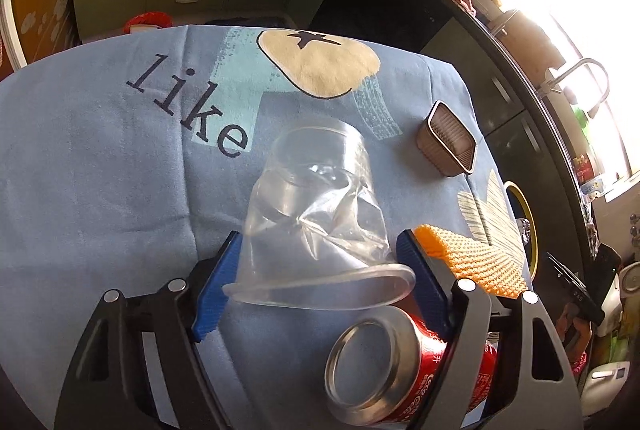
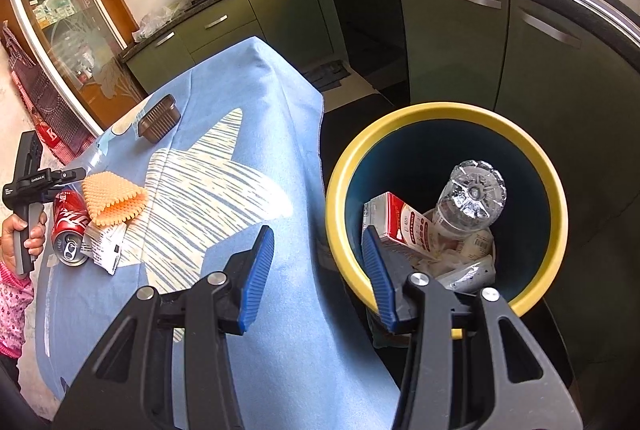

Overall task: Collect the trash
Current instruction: 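Grasp the clear plastic cup with the left gripper, then carry the plastic cup over the bin and open the left gripper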

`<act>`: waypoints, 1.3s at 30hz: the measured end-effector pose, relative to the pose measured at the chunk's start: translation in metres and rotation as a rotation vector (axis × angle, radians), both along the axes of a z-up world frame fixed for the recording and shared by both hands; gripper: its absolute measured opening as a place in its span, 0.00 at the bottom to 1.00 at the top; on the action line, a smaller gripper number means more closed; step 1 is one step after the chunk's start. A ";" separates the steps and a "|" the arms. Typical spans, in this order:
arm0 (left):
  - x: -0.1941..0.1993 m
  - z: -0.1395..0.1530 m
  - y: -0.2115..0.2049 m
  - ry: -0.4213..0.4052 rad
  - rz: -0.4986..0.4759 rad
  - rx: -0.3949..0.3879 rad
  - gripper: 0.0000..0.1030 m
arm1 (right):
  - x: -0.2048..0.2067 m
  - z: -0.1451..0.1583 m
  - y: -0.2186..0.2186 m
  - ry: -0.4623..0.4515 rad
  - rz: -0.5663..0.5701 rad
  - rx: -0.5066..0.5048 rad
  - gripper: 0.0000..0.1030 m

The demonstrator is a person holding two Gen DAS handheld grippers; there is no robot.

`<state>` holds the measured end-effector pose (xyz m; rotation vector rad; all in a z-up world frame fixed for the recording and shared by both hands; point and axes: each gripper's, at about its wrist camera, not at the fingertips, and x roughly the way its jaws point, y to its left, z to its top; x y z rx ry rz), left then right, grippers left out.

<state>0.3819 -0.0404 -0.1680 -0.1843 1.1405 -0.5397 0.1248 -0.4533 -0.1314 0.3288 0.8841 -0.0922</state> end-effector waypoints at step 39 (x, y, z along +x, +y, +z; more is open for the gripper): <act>-0.131 0.069 -0.389 -0.092 -0.674 -0.034 0.75 | -0.118 0.020 -0.112 -0.132 -0.265 0.048 0.43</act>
